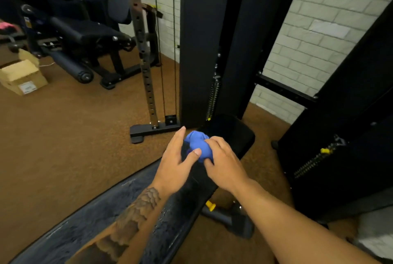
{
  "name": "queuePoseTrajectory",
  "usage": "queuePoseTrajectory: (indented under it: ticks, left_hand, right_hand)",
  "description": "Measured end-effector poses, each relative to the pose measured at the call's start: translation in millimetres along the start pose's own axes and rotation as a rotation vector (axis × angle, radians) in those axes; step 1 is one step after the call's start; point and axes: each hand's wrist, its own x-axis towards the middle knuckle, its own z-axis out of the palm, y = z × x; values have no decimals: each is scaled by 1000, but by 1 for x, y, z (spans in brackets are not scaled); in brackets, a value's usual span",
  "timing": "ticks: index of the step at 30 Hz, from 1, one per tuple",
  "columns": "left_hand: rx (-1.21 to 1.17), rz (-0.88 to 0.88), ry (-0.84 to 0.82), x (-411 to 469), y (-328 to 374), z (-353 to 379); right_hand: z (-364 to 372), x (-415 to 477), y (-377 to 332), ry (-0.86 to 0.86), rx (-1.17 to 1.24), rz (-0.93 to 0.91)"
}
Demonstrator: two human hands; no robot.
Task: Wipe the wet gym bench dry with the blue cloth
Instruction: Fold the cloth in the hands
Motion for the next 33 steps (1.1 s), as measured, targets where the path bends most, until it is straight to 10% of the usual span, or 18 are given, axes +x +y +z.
queuePoseTrajectory:
  ticks: [33]
  left_hand:
    - [104, -144, -65, 232, -162, 222]
  right_hand:
    - [101, 179, 302, -97, -11, 119]
